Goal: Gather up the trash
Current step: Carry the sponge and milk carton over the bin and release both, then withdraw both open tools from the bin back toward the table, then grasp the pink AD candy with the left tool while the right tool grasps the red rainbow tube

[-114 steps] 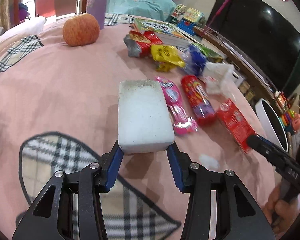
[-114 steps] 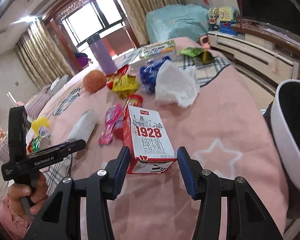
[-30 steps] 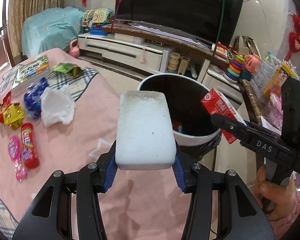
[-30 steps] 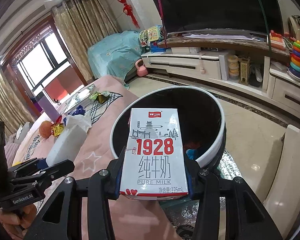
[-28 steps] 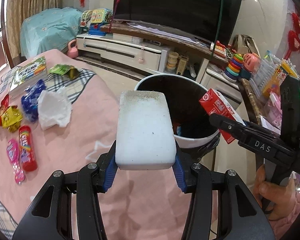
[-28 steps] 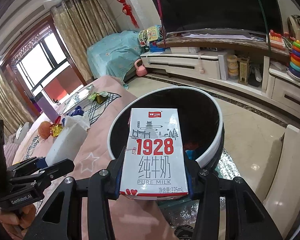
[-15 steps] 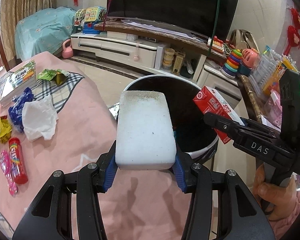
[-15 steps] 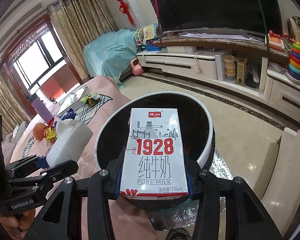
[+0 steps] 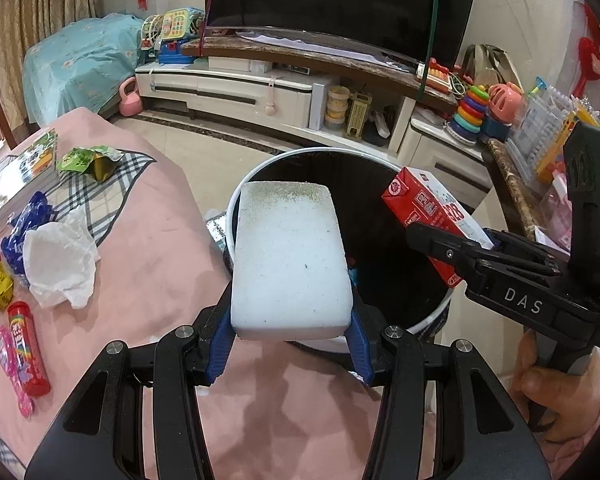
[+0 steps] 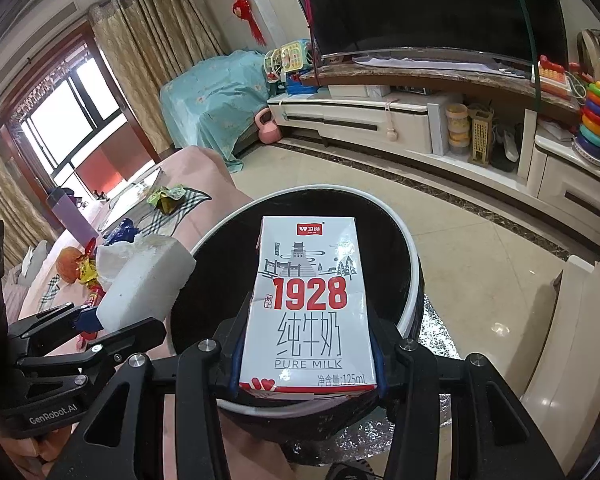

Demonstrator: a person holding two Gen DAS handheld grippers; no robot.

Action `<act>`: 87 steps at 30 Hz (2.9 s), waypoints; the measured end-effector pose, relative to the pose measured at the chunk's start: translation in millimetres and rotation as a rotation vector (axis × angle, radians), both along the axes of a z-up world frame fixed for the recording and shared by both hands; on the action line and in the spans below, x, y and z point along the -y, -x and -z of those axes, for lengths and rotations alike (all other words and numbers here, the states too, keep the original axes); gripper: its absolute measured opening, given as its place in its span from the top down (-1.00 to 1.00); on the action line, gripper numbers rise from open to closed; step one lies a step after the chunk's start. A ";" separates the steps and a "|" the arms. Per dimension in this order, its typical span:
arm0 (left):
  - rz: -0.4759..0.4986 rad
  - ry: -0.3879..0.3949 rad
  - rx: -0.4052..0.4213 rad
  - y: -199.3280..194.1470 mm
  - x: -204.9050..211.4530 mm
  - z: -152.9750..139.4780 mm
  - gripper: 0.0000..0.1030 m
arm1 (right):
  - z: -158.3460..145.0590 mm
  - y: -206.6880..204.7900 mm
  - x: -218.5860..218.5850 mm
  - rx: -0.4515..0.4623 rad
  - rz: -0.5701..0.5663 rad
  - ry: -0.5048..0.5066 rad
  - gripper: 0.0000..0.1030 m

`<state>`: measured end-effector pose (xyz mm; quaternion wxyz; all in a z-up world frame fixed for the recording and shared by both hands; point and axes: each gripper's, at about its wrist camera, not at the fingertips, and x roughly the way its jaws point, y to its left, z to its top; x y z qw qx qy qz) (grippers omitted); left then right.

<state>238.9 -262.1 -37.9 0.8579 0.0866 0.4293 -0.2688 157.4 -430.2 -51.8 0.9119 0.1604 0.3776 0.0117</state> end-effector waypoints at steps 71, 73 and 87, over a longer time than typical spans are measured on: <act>-0.566 0.118 -0.079 49.5 -281.5 42.8 -0.46 | 14.5 23.5 -178.6 0.020 -0.244 -0.106 -0.85; -0.576 0.111 -0.078 44.2 -285.2 44.8 -0.46 | 15.2 23.7 -184.3 0.020 -0.254 -0.095 -0.85; -0.553 0.075 -0.086 -9.6 -284.6 58.9 -0.14 | 23.6 10.2 -205.1 -0.011 -0.282 -0.093 -0.85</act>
